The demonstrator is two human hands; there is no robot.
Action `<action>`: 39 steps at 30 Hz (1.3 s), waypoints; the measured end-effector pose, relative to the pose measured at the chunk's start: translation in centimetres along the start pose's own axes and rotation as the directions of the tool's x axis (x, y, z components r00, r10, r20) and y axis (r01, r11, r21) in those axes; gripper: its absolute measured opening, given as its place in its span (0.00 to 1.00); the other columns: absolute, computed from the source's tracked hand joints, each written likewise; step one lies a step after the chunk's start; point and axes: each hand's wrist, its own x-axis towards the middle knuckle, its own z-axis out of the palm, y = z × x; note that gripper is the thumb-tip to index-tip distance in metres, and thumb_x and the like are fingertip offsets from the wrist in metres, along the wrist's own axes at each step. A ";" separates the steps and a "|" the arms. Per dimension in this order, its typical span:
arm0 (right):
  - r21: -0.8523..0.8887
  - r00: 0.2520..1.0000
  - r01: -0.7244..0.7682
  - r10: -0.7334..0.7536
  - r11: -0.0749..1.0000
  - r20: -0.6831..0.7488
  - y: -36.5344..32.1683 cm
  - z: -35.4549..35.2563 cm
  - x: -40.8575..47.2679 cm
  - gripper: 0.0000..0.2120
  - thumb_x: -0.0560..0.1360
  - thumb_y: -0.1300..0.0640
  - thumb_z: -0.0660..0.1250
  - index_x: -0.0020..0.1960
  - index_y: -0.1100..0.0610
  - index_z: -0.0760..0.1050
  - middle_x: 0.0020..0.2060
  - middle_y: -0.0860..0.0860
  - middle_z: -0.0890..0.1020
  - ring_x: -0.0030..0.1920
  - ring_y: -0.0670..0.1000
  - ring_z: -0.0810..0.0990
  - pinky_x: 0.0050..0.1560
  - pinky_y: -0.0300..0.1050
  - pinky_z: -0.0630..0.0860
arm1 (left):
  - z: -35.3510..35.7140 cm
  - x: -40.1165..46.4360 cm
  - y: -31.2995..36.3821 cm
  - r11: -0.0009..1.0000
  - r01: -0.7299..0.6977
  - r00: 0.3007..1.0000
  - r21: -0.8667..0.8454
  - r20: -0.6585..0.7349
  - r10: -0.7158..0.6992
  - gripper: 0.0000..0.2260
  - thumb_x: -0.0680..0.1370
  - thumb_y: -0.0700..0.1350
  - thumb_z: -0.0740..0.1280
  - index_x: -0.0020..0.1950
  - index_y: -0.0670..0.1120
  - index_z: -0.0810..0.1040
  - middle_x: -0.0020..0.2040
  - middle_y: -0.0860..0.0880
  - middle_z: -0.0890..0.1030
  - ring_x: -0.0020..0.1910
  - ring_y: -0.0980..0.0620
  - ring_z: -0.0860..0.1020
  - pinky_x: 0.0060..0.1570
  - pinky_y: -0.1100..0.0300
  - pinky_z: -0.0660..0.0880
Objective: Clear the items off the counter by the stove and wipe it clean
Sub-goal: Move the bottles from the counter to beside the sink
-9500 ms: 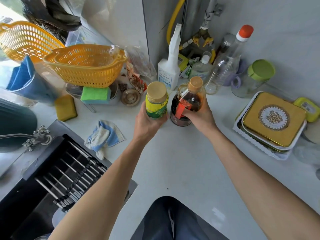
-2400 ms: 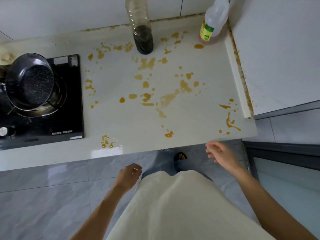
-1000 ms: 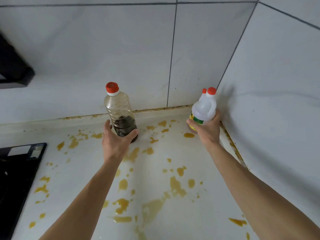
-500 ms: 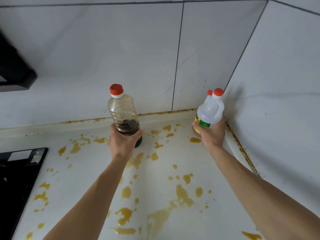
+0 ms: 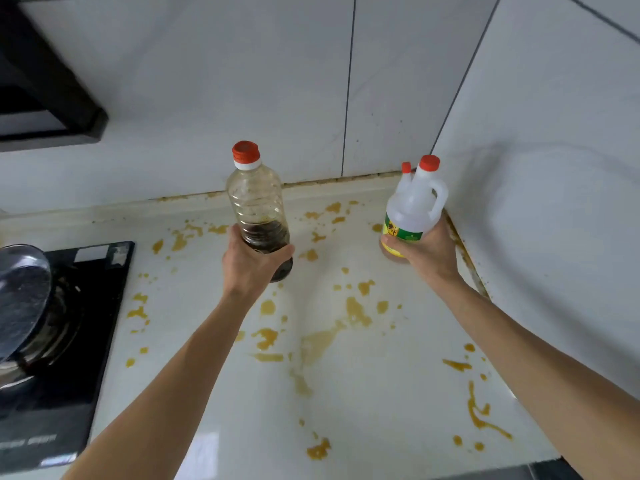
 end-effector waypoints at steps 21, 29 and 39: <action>-0.167 0.928 -0.247 0.283 0.954 0.242 -1.7 -7.8 -25.3 0.41 0.58 0.42 0.83 0.68 0.41 0.71 0.59 0.39 0.83 0.59 0.40 0.81 0.52 0.36 0.79 | -11.7 -23.9 -5.4 0.955 0.202 0.950 0.215 0.195 -0.245 0.39 0.57 0.64 0.81 0.62 0.63 0.67 0.50 0.66 0.80 0.48 0.66 0.79 0.42 0.68 0.73; -0.315 0.893 -0.266 0.356 0.911 0.275 -1.5 -8.3 -29.9 0.37 0.61 0.43 0.83 0.66 0.44 0.72 0.56 0.41 0.84 0.57 0.43 0.82 0.50 0.41 0.78 | -13.2 -29.0 -7.9 0.938 0.282 0.944 0.199 0.119 -0.309 0.36 0.57 0.62 0.81 0.60 0.59 0.70 0.49 0.62 0.82 0.48 0.57 0.82 0.43 0.60 0.77; -0.438 0.838 -0.089 0.305 0.894 0.452 -0.5 -8.9 -29.9 0.39 0.61 0.42 0.84 0.67 0.43 0.71 0.55 0.41 0.82 0.56 0.46 0.82 0.52 0.48 0.82 | -13.1 -36.2 -8.8 0.892 0.447 0.895 0.064 -0.041 -0.445 0.34 0.61 0.56 0.83 0.63 0.60 0.70 0.51 0.60 0.83 0.47 0.63 0.82 0.41 0.65 0.78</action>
